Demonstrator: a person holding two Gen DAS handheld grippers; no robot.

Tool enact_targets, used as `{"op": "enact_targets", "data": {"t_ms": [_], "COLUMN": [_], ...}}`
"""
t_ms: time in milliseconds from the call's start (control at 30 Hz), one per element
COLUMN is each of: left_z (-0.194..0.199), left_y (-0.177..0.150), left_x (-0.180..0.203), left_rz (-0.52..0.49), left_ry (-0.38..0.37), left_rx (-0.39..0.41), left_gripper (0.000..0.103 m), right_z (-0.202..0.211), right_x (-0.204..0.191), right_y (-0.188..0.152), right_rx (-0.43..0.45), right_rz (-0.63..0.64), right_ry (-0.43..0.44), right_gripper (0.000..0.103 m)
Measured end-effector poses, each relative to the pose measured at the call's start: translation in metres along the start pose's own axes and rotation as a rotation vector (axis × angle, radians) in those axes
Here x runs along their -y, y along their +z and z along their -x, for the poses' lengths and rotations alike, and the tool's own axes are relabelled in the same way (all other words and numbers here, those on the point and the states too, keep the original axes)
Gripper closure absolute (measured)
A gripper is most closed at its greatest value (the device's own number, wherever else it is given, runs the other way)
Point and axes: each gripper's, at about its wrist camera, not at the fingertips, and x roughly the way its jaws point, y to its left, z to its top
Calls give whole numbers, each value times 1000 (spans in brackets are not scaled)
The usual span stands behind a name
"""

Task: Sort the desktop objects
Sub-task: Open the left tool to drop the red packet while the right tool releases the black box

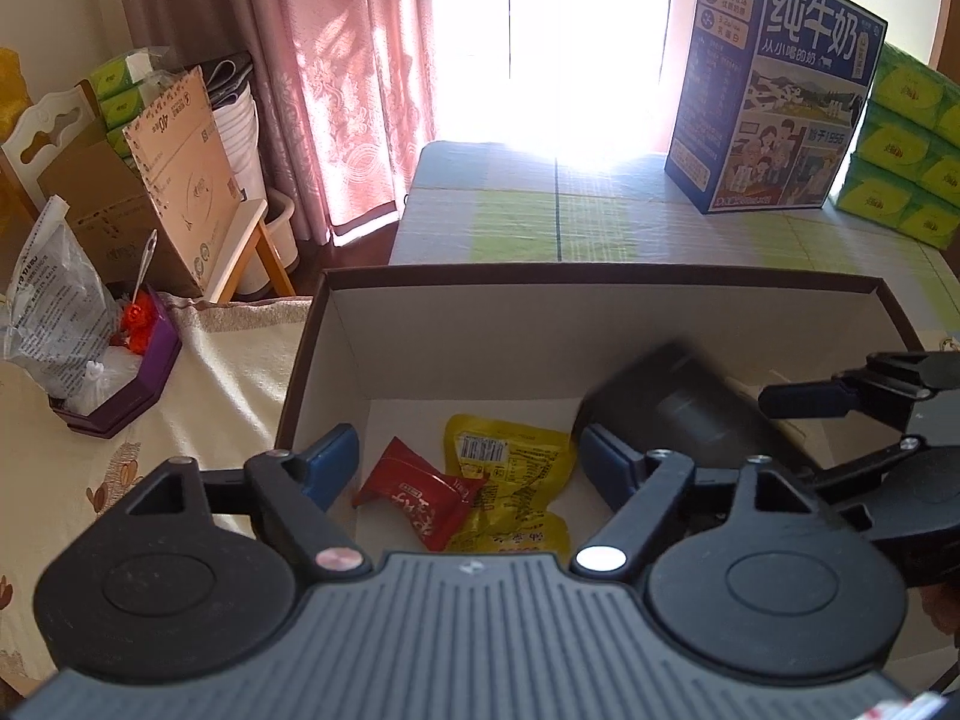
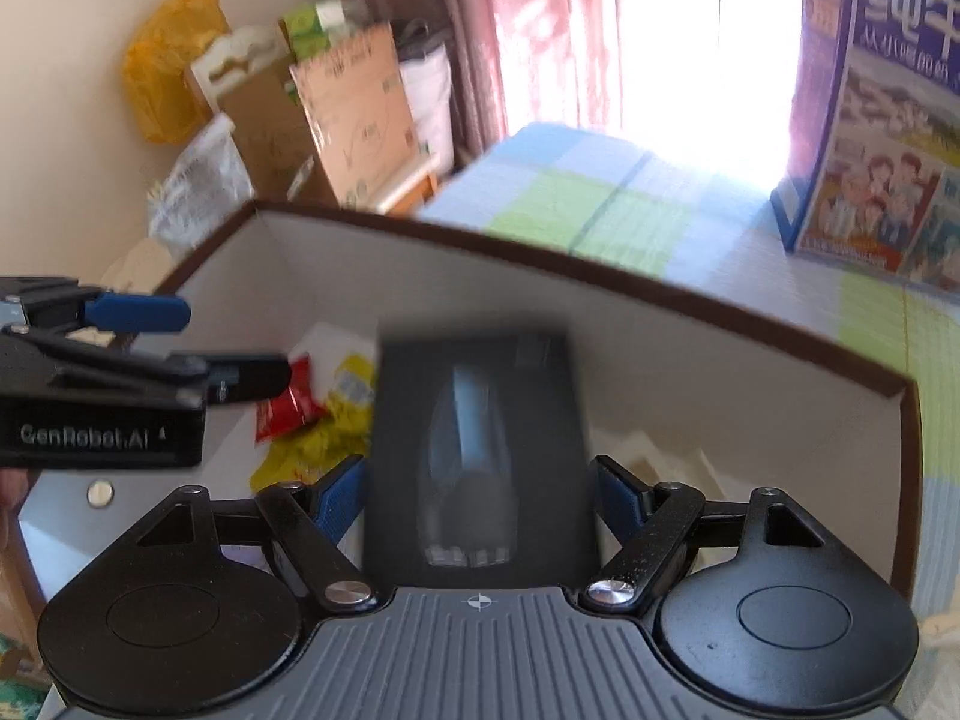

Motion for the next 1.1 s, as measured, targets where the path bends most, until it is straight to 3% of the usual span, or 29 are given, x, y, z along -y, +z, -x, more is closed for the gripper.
{"op": "enact_targets", "data": {"t_ms": [100, 267, 667, 1100], "left_z": [6, 22, 70, 122], "left_y": [-2, -7, -21, -45], "left_x": [0, -1, 8, 32], "left_rz": [1, 11, 26, 39], "left_ry": [6, 26, 34, 18], "left_rx": [2, 19, 54, 90], "left_gripper": [18, 15, 6, 5], "right_z": [3, 21, 84, 139], "right_x": [-3, -3, 10, 0], "right_y": [1, -5, -30, -61], "right_rx": [8, 14, 65, 107], "right_rz": [29, 51, 22, 13], "right_ry": [2, -15, -48, -44], "right_gripper": [11, 2, 2, 2]}}
